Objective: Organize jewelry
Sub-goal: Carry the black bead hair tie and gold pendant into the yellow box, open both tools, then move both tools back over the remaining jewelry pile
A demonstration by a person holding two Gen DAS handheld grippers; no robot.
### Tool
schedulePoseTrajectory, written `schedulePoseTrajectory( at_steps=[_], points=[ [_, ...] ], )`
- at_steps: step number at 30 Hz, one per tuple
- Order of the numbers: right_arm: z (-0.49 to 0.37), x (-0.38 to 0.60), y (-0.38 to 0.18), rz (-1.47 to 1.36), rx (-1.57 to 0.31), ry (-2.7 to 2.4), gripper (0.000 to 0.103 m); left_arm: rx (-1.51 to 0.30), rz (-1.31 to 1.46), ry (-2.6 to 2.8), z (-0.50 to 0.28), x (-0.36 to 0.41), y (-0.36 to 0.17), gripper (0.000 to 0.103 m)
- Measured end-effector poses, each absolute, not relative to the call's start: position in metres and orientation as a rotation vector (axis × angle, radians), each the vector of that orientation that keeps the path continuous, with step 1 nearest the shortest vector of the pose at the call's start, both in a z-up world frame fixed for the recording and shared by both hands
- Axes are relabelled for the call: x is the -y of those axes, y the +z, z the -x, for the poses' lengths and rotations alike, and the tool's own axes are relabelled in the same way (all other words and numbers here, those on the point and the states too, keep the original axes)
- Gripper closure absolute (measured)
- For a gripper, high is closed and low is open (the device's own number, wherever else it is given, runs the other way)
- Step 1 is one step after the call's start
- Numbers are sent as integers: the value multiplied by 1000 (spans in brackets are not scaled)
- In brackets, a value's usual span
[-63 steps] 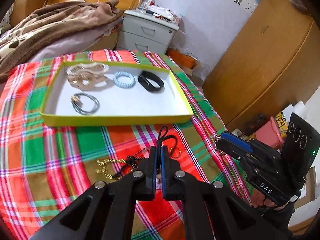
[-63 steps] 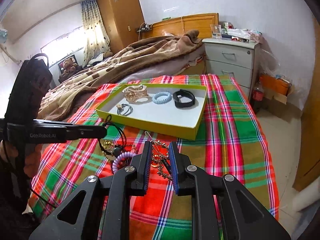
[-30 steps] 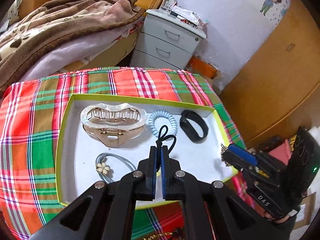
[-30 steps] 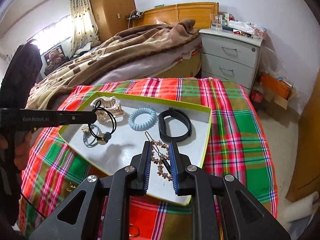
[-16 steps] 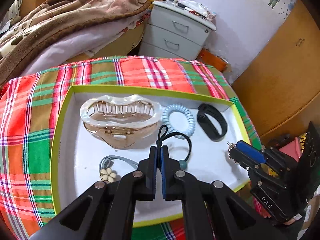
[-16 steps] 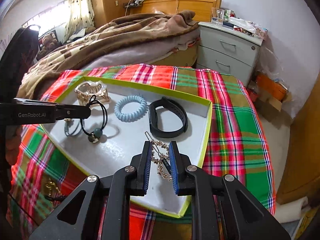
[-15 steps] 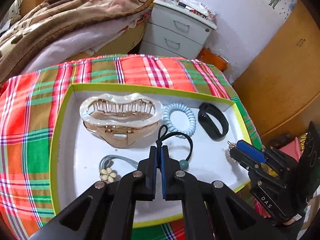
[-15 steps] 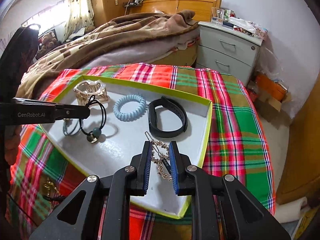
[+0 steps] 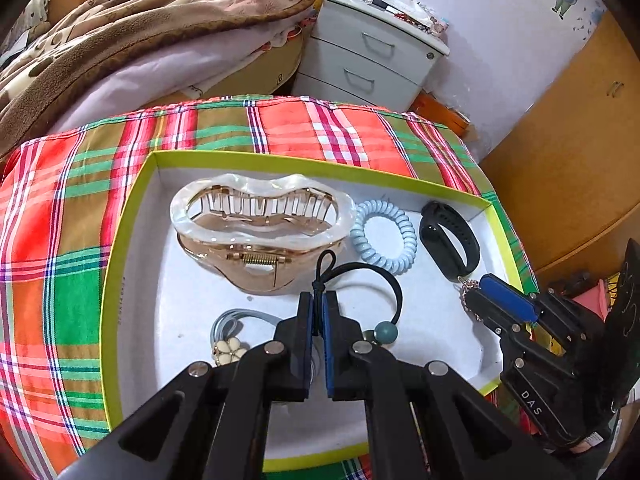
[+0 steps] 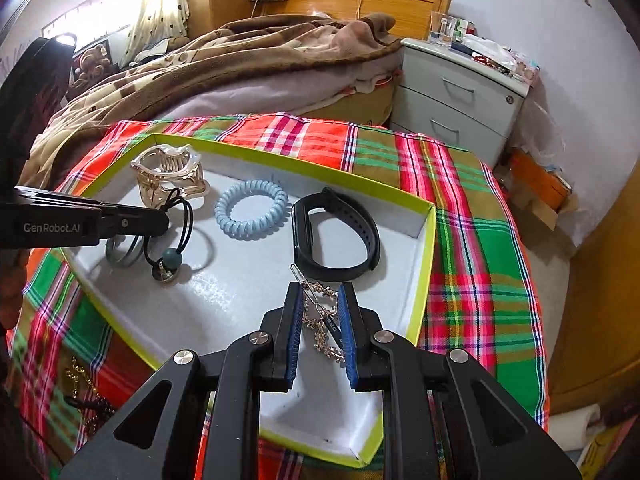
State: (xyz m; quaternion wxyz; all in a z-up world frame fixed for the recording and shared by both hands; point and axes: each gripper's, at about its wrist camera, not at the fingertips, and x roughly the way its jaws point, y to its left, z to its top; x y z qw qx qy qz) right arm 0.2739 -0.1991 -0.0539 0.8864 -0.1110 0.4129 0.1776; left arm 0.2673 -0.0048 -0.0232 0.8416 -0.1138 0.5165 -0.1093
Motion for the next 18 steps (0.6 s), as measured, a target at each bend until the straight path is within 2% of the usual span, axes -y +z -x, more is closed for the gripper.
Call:
schedulePoseTrajectory(
  at_steps=[5, 10, 13, 15, 17, 18],
  points=[
    [-271, 200, -51, 218, -842, 364, 84, -1083, 231, -231, -264, 4, -19, 74],
    [-264, 203, -45, 198, -827, 367, 82, -1077, 228, -227, -259, 3, -16, 72],
    [-258, 204, -38, 191, -807, 373, 80, -1061, 229, -238, -251, 3, -9, 65],
    [-252, 207, -32, 171, -792, 380, 76, -1046, 227, -250, -244, 4, -3, 65],
    [-245, 211, -27, 138, -779, 392, 64, -1025, 215, -257, -235, 4, 5, 63],
    [-238, 215, -23, 116, -767, 407, 64, -1015, 209, -264, -230, 4, 9, 62]
  ],
)
